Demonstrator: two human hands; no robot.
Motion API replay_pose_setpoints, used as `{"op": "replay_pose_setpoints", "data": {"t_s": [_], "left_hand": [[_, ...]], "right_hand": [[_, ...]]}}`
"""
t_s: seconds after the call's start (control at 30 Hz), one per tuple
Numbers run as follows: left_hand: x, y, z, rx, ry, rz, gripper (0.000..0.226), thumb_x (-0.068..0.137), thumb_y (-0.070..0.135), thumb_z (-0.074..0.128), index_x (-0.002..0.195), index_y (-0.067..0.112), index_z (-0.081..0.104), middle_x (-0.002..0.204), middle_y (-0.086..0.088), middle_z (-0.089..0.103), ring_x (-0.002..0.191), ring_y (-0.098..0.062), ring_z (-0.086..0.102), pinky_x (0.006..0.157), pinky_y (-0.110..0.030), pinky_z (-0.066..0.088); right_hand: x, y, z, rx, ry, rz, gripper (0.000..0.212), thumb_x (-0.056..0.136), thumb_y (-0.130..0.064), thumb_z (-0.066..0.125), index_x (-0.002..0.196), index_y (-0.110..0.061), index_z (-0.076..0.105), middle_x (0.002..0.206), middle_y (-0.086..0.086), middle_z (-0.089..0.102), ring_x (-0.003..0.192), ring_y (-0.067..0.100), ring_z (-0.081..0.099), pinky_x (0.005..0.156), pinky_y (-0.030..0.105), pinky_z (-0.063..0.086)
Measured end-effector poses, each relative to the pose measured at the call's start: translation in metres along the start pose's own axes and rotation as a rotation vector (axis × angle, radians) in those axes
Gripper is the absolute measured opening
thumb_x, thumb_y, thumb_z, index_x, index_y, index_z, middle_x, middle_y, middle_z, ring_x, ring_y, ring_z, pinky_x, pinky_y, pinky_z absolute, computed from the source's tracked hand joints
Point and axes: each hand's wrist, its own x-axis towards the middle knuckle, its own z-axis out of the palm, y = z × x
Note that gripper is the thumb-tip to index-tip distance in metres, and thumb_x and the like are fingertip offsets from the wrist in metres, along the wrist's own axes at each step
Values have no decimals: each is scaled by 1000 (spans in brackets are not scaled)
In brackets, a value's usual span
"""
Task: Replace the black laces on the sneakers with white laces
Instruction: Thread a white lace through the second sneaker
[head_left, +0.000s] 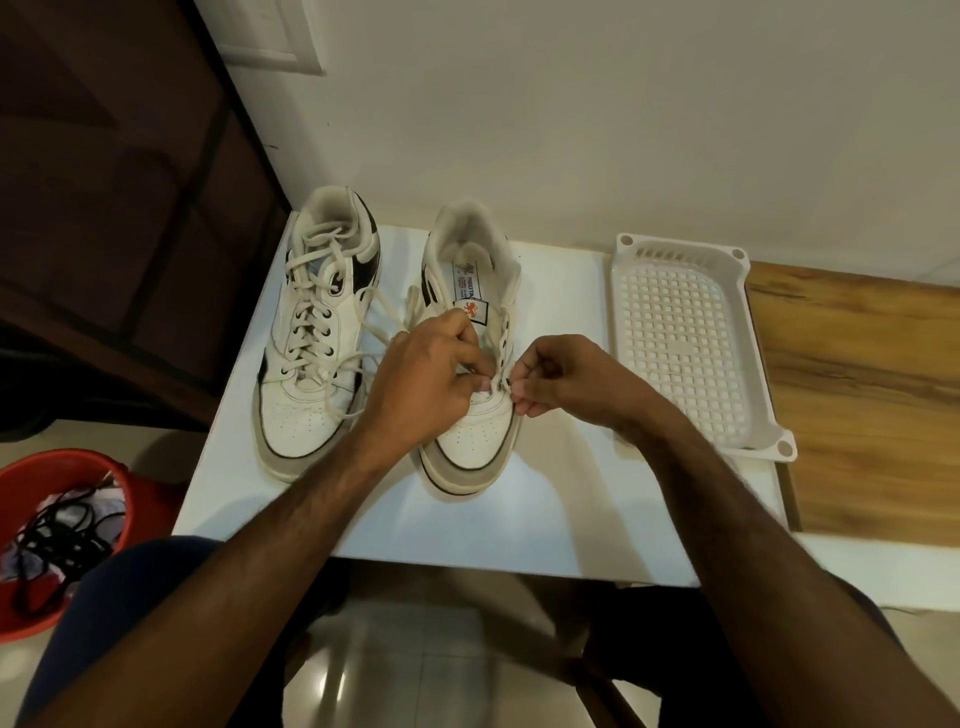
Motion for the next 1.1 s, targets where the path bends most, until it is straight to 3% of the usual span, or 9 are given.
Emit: {"op": "replay_pose_setpoints", "data": {"t_s": [0.13,0.3,0.73,0.93,1.1], "left_hand": [[-3,2,3,106,-5,-6,6,82,16,82,85,19,78,93,11,50,96,-17,54,82,-38,32],[-1,2,0,123,-35,10,6,82,16,82,83,18,76,94,12,48,96,-18,55,82,-40,34],[-2,3,1,262,-45,64,6,86,19,78,84,19,71,96,9,51,96,-20,56,81,-41,33],[-3,1,0,369,-22,143,11,79,15,79,81,21,70,94,5,55,88,-22,61,73,-39,33],[-4,3,0,327,-16,119,13,80,13,79,82,20,68,96,7,55,90,-21,60,75,-38,29]], "right_hand": [[-1,0,4,-72,78,-43,7,88,-1,73,93,-1,68,77,10,75,74,19,75,72,25,61],[-3,-2,3,-240,164,-159,11,83,-7,80,90,-12,73,77,-5,75,73,5,71,73,19,57],[-9,4,11,-245,247,-247,8,81,-10,84,86,-10,78,79,-4,76,75,6,72,78,26,58],[-7,-2,23,-458,296,-287,8,83,-16,82,88,-14,76,81,-5,73,76,11,68,76,35,57],[-7,-2,18,-337,266,-236,11,78,-14,86,84,-13,76,77,-5,73,71,8,68,75,31,58]]}}
